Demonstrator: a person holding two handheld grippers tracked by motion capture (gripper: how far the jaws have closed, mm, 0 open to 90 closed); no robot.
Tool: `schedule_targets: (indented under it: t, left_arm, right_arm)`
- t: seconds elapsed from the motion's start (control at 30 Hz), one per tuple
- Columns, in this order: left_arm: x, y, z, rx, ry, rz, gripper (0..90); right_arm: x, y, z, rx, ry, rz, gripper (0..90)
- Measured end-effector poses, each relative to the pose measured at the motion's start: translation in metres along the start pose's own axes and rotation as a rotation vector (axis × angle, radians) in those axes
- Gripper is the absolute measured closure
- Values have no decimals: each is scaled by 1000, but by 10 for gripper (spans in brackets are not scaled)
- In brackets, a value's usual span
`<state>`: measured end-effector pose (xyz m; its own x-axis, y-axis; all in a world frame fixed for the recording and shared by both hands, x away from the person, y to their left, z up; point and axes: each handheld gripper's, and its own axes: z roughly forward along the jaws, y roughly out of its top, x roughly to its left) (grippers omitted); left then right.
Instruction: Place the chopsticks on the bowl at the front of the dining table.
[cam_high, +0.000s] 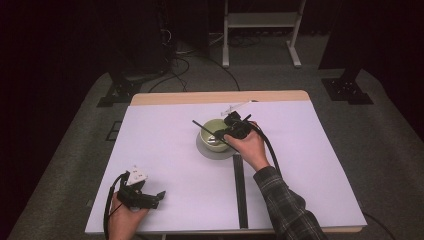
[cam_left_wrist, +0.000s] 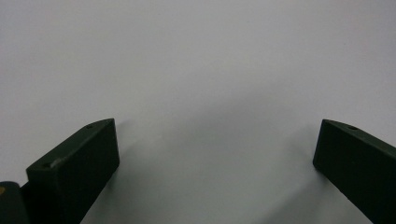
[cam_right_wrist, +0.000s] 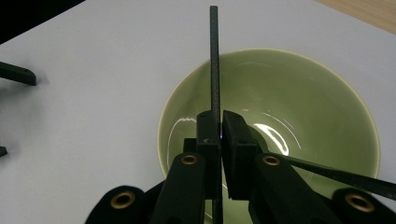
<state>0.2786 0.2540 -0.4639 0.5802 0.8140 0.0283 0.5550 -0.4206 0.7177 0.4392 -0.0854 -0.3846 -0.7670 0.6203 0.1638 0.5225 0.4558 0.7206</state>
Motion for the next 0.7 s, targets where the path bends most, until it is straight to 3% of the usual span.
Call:
schedule_targets:
  t: [0.7]
  left_arm:
    - [0, 0, 0, 0, -1, 0, 0]
  right_arm:
    - [0, 4, 9, -5, -6, 9, 850]
